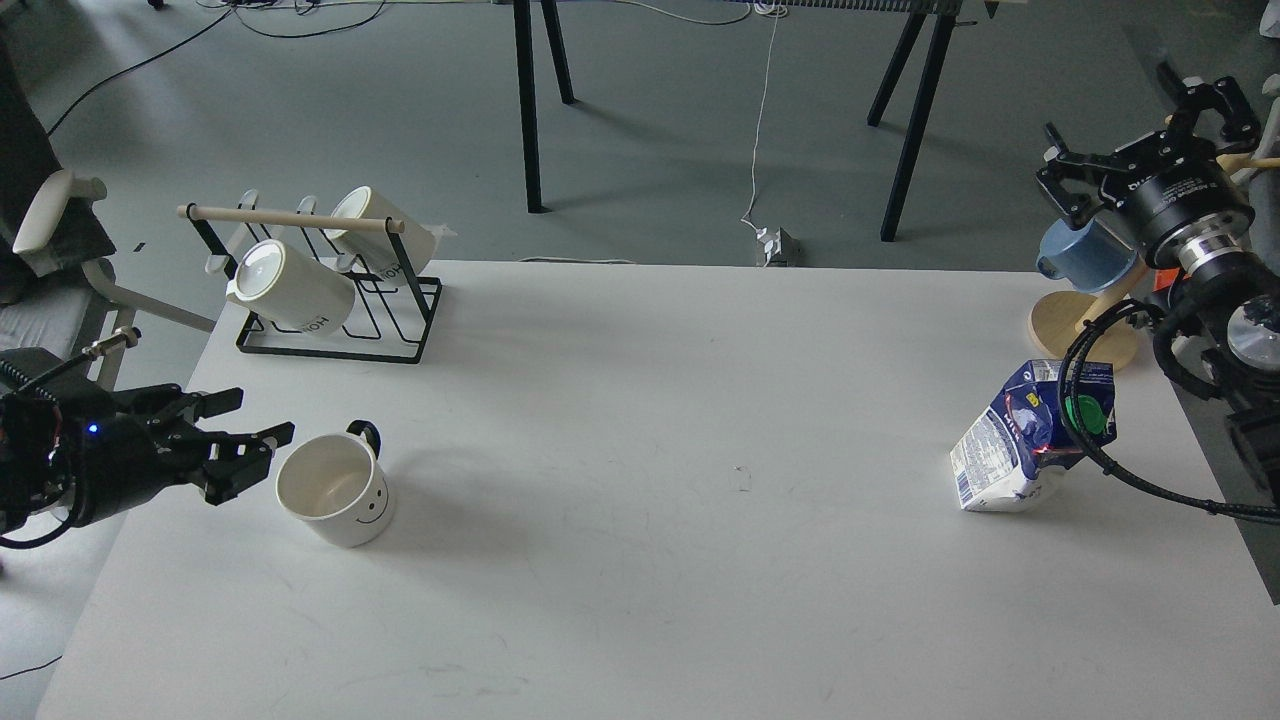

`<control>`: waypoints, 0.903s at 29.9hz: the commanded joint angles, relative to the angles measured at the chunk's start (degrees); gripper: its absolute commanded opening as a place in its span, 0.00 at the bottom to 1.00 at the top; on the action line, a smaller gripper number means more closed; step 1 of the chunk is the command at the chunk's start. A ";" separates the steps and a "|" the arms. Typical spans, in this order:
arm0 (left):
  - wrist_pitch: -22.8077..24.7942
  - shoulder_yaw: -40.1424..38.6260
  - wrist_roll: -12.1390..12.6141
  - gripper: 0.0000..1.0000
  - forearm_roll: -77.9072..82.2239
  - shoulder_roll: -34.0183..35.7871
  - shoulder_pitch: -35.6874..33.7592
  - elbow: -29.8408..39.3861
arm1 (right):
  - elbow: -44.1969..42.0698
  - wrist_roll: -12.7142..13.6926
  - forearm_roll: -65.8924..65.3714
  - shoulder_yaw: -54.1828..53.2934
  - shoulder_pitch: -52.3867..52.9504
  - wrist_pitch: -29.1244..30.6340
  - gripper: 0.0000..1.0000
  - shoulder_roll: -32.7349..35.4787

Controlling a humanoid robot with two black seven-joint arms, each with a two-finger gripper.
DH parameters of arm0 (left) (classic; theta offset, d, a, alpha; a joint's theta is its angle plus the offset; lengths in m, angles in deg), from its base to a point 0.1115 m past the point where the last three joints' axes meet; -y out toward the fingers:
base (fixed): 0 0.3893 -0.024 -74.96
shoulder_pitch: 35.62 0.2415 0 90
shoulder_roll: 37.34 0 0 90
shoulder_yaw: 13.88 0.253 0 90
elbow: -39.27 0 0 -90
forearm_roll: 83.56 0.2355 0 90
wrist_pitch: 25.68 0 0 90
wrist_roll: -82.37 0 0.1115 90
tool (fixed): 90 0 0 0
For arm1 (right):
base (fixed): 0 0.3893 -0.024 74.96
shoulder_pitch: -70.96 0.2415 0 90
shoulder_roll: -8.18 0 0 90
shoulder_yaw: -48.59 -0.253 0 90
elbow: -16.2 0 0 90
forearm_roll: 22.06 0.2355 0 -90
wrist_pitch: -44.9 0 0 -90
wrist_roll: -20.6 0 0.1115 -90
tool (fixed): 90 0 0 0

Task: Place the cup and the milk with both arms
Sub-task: 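Grasp the white mug rim with the left gripper and lift it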

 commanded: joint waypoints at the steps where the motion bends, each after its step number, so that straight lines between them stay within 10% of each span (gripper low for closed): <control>1: 0.02 0.96 0.09 0.70 0.50 -2.64 -0.14 -0.90 | -0.04 -0.02 -0.08 0.07 -1.01 0.00 0.99 0.03; 8: 0.02 1.05 -0.17 0.69 0.41 -6.24 -0.58 -5.56 | -0.04 0.07 -0.43 0.16 -1.37 0.00 0.99 0.82; 19: -0.24 1.05 -0.26 0.17 0.41 -9.94 -0.49 -8.81 | -0.04 -0.02 -0.52 0.25 -1.37 0.00 0.99 0.65; 27: -0.16 1.05 -0.52 0.03 0.50 -9.85 -0.66 -9.17 | -0.21 0.07 -0.52 0.25 -1.37 0.00 0.99 1.00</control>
